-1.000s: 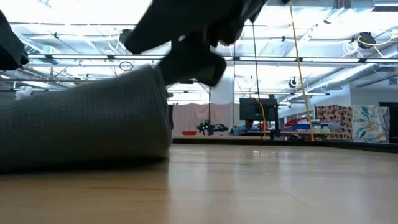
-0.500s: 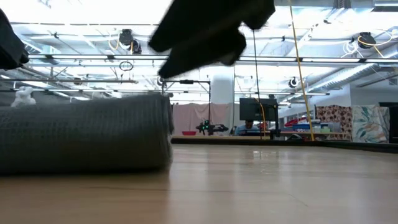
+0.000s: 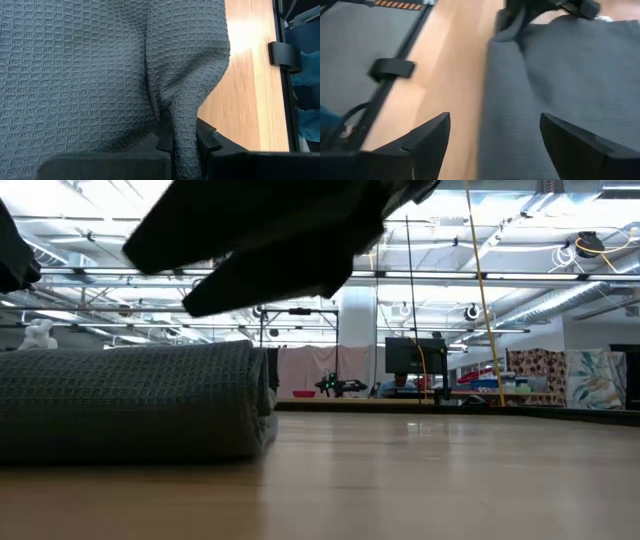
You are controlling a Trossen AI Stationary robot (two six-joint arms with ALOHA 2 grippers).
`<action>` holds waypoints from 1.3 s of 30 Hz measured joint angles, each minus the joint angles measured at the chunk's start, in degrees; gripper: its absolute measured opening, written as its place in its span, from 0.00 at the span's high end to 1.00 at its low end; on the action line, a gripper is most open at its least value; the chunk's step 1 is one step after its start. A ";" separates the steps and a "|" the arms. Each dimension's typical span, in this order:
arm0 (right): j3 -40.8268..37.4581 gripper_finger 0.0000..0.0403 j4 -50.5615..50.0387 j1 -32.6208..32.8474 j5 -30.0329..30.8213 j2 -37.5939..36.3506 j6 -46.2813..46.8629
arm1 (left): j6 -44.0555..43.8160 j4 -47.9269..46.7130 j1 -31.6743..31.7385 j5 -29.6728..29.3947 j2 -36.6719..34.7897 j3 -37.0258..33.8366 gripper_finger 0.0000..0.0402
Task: Roll towel into tight, uniform cylinder
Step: Roll the gray towel
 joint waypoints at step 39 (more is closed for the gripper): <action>0.11 0.96 1.75 -11.88 -48.68 5.96 29.53 | -1.31 7.75 0.21 8.05 -2.31 0.00 0.93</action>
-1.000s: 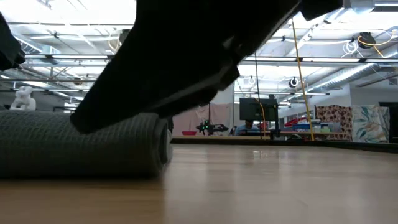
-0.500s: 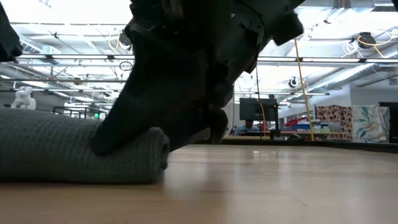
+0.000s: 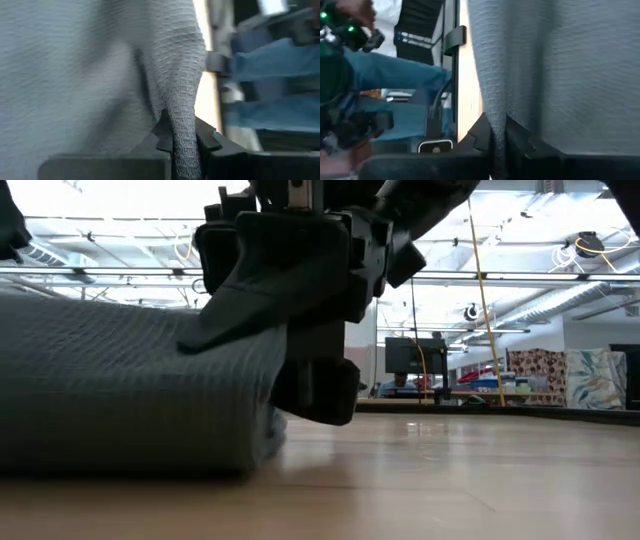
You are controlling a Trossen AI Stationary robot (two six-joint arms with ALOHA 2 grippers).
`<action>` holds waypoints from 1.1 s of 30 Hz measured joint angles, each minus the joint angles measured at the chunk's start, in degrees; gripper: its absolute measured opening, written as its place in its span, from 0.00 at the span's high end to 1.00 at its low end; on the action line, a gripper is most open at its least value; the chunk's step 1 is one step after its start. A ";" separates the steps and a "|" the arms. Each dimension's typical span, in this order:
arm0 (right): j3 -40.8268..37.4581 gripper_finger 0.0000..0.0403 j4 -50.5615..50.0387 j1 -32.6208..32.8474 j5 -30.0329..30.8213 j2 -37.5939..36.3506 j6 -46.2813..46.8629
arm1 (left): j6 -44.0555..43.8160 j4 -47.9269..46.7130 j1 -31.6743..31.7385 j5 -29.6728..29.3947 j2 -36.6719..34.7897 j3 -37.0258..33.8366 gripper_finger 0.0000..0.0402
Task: Roll towel into tight, uniform cylinder
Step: Roll the gray towel
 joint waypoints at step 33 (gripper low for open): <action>-0.04 1.00 -8.53 -3.79 1.01 0.00 4.21 | 9.18 -14.82 -7.89 -19.89 -20.88 1.60 0.44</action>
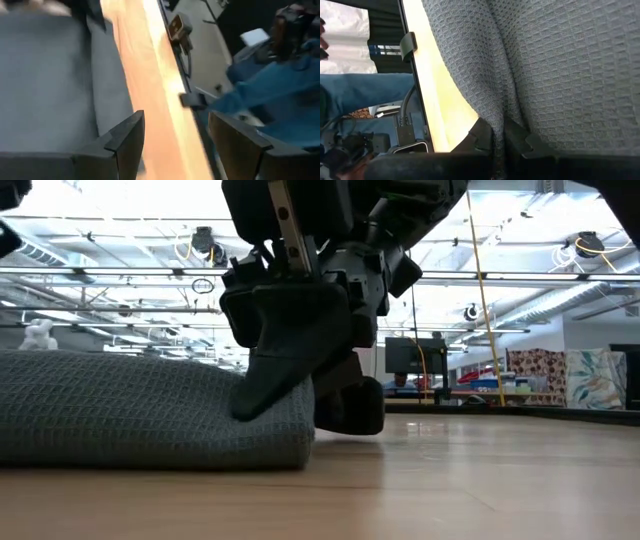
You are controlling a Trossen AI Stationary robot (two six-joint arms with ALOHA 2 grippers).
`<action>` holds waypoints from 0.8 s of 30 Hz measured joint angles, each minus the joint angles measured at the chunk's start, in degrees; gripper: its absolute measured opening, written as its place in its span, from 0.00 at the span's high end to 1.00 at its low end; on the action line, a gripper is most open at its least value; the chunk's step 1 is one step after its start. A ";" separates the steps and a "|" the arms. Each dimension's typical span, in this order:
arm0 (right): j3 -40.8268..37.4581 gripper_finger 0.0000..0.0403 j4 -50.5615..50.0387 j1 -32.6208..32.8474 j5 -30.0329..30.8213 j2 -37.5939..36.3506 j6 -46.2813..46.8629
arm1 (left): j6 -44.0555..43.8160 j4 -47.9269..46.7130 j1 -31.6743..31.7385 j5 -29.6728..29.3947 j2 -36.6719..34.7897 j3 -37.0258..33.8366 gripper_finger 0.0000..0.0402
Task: Roll towel into tight, uniform cylinder
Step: Roll the gray towel
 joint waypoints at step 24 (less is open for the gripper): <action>0.00 1.00 -0.13 -1.16 0.44 0.00 3.81 | -1.97 1.66 -0.12 -7.89 20.39 -0.01 0.73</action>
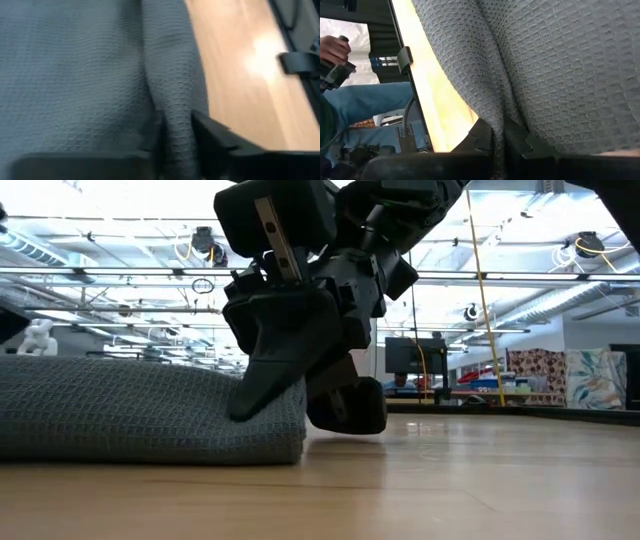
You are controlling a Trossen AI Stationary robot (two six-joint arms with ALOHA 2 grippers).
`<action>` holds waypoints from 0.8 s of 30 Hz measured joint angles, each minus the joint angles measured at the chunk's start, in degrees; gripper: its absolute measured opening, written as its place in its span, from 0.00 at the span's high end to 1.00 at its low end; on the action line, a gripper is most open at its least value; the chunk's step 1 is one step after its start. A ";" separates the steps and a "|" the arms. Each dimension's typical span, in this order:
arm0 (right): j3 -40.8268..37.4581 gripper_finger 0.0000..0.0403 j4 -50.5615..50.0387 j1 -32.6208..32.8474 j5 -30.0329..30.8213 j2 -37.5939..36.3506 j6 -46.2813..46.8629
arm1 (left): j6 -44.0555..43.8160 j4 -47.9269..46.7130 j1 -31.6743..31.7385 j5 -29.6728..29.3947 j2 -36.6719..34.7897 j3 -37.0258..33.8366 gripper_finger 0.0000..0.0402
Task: Roll towel into tight, uniform cylinder
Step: Roll the gray towel
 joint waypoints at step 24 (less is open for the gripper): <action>0.04 0.49 -3.59 10.01 25.01 -10.55 -27.52 | -13.23 29.93 13.53 19.81 -0.55 -16.21 0.96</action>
